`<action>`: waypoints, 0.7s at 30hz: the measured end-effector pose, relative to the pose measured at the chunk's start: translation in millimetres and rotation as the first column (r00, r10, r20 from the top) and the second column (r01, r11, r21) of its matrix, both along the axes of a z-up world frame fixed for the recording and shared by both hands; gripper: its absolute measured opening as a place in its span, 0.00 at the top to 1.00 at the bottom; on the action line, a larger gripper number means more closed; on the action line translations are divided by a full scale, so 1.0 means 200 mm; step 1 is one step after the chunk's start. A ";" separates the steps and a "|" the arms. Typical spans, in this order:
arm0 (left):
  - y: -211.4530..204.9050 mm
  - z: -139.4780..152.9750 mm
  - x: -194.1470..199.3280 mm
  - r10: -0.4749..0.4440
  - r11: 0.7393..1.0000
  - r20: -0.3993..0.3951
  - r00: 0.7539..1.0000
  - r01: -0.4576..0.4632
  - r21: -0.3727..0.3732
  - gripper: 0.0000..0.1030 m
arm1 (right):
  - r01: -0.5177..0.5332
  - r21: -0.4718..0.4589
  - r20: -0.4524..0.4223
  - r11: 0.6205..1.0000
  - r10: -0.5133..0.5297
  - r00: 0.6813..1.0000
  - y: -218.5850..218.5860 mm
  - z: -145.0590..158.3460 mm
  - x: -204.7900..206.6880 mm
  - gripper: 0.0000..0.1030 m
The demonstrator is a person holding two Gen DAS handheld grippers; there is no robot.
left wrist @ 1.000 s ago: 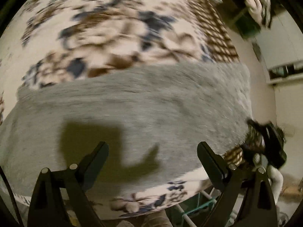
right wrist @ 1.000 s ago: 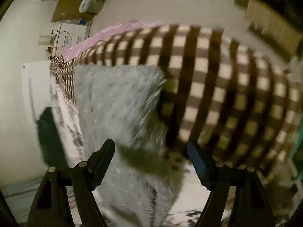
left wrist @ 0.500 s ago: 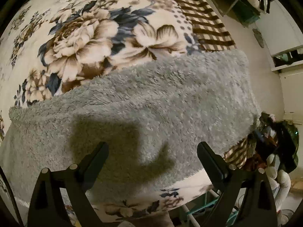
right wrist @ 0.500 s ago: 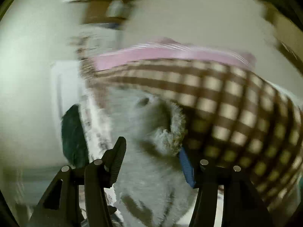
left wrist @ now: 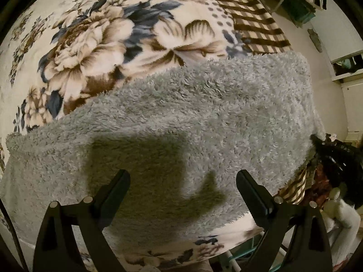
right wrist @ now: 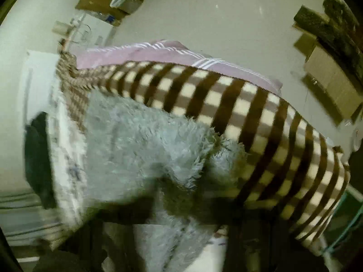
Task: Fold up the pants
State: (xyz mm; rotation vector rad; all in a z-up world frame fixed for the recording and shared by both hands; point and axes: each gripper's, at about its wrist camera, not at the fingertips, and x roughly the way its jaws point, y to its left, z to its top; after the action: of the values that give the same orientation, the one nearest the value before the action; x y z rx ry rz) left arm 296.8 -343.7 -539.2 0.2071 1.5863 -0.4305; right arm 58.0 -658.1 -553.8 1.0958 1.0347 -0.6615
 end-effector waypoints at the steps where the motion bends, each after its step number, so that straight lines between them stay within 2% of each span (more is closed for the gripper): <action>1: 0.00 0.01 0.00 -0.003 1.000 0.004 1.000 0.003 -0.003 0.07 | -0.030 -0.078 -0.016 0.997 0.029 0.999 0.02 0.07 0.01 0.95; 3: -0.01 0.02 0.00 -0.009 1.000 0.013 1.000 0.009 -0.008 0.07 | -0.041 -0.151 -0.005 0.988 0.041 0.999 0.06 0.21 -0.01 0.96; 5: 0.01 0.02 0.00 -0.013 1.000 0.006 1.000 0.013 -0.015 0.07 | -0.030 -0.148 -0.004 0.989 0.030 1.000 0.06 0.30 -0.06 0.96; 7: 0.01 0.02 0.00 -0.008 0.999 -0.010 1.000 0.008 -0.031 0.07 | -0.002 -0.105 -0.011 0.994 0.001 1.000 0.04 0.32 -0.11 0.96; 9: 0.03 0.03 0.01 -0.009 0.999 -0.003 1.000 0.009 -0.034 0.07 | -0.017 -0.044 -0.032 0.999 0.015 0.999 0.01 0.25 -0.14 0.95; 10: 0.04 0.03 0.01 -0.012 0.999 -0.001 1.000 0.012 -0.034 0.07 | -0.040 0.007 -0.065 0.999 0.040 0.997 0.00 0.16 -0.12 0.94; 12: 0.04 0.00 0.00 -0.010 0.999 -0.010 1.000 0.010 -0.033 0.07 | -0.025 0.129 -0.039 0.991 0.030 0.999 -0.04 0.00 -0.14 0.89; 14: 0.03 -0.04 0.00 -0.005 1.000 -0.009 1.000 0.005 -0.031 0.07 | -0.010 0.123 0.005 0.992 0.010 1.000 -0.03 -0.02 -0.20 0.74; 15: 0.03 -0.08 0.00 0.001 0.999 0.003 1.000 -0.001 -0.041 0.07 | -0.008 0.114 0.046 0.993 0.003 0.999 -0.02 -0.01 -0.23 0.59; 16: 0.03 -0.11 0.00 0.004 0.999 0.016 1.000 -0.004 -0.046 0.07 | -0.008 0.117 0.084 0.993 -0.002 0.996 0.00 -0.01 -0.25 0.35; 18: 0.03 -0.20 0.00 0.010 0.999 0.025 1.000 -0.009 -0.046 0.07 | 0.001 0.151 0.139 0.989 -0.023 0.990 0.02 -0.06 -0.29 0.16; 19: 0.04 -0.26 0.00 0.014 0.999 0.022 1.000 -0.013 -0.044 0.07 | -0.008 0.198 0.169 0.980 -0.026 0.985 0.04 -0.12 -0.29 0.16; 21: 0.04 -0.32 0.01 0.013 0.999 0.021 1.000 -0.012 -0.048 0.00 | -0.022 0.266 0.180 0.964 -0.027 0.983 0.05 -0.22 -0.27 0.16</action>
State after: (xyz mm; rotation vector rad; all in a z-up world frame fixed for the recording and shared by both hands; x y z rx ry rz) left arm 299.6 -335.6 -603.7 0.1645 1.5546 -0.4543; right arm 4.9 -648.9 -598.5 1.3661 0.9821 -0.4206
